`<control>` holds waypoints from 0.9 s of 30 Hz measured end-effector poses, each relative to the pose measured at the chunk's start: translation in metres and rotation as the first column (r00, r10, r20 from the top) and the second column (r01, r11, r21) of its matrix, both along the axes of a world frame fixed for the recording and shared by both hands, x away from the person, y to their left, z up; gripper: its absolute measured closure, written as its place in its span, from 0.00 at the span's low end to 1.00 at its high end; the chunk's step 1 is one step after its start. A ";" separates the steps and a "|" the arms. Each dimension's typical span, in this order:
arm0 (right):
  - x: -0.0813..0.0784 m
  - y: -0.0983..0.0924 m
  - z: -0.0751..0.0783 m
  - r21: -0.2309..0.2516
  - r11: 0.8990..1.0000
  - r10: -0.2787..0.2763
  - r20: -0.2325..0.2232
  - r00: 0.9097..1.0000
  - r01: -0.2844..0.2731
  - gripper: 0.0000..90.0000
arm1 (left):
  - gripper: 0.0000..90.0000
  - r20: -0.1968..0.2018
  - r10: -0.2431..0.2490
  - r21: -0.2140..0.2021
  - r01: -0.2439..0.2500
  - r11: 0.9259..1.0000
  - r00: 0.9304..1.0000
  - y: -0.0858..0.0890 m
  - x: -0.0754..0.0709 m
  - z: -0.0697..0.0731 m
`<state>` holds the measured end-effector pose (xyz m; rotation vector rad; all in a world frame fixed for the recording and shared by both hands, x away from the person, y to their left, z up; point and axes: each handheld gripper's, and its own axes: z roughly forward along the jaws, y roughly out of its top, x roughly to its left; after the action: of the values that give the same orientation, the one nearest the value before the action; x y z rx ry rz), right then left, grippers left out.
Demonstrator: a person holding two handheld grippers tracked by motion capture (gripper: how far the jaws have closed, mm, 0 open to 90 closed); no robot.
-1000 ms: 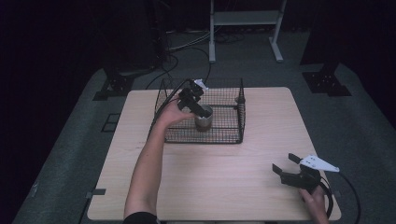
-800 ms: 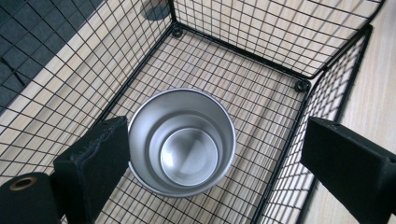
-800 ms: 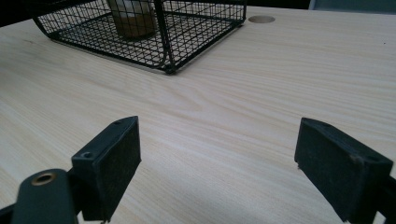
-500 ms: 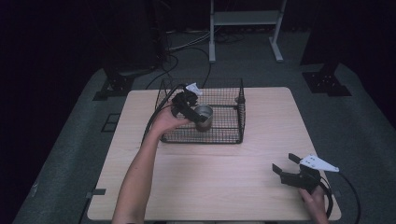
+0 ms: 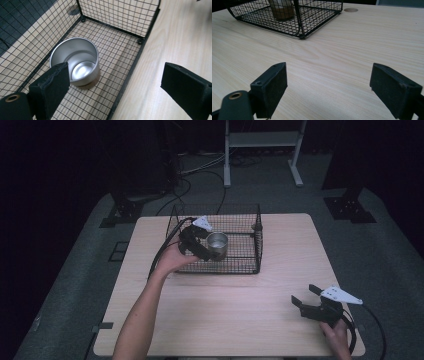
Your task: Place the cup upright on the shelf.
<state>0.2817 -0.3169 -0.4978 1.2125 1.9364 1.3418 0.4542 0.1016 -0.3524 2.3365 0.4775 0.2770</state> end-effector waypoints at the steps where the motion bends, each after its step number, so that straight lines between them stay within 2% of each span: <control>1: 0.000 0.000 0.000 0.001 1.000 -0.001 0.000 1.000 0.001 0.15 | 0.08 0.005 -0.002 -0.005 0.002 1.000 1.000 0.001 -0.002 0.000; 15: 0.000 0.001 0.000 -0.009 1.000 -0.004 0.003 1.000 0.004 0.15 | 0.08 0.029 -0.002 -0.051 0.004 0.999 1.000 0.022 -0.039 -0.001; 27: 0.000 0.001 0.000 -0.013 1.000 -0.007 0.003 1.000 0.007 0.15 | 0.08 0.030 0.005 -0.073 -0.003 0.997 1.000 0.035 -0.061 -0.010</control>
<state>0.2817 -0.3156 -0.4978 1.2094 1.9339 1.3244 0.3935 0.1363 -0.3619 2.2569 0.4701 0.2920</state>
